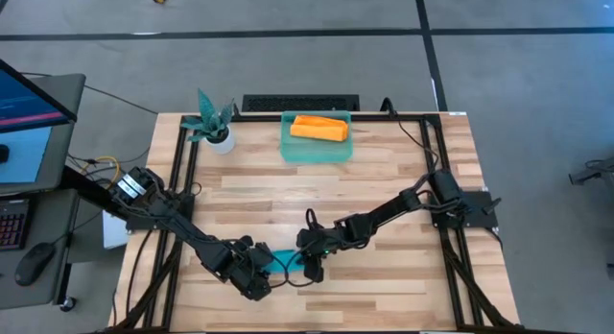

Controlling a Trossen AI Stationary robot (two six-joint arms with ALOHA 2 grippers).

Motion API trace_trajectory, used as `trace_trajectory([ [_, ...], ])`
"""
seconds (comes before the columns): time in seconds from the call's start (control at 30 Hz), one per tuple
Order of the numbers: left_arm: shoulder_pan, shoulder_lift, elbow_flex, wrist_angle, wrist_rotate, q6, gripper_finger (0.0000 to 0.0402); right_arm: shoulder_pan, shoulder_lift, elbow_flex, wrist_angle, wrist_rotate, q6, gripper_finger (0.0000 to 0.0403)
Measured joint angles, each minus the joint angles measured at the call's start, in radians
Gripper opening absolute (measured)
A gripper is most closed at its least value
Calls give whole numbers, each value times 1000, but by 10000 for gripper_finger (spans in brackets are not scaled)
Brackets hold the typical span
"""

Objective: Roll microfiber towels into tight, uniform cylinder then place into a basket
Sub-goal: Put the blue microfiber cloth into the blue bin

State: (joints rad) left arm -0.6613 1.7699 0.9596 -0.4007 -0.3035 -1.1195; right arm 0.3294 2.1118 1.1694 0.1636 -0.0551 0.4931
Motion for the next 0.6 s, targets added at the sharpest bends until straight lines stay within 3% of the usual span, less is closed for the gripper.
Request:
trace_trajectory([
  [0.3,0,0,0,1,-21,16,175,2,1,0,1,-14,-1,17],
  [0.47,4,1,0,-1,-45,13,199,1,1,-1,0,-13,-1,14],
  [0.6,23,-1,0,-1,2,64,210,1,1,-1,-2,-12,-2,17],
])
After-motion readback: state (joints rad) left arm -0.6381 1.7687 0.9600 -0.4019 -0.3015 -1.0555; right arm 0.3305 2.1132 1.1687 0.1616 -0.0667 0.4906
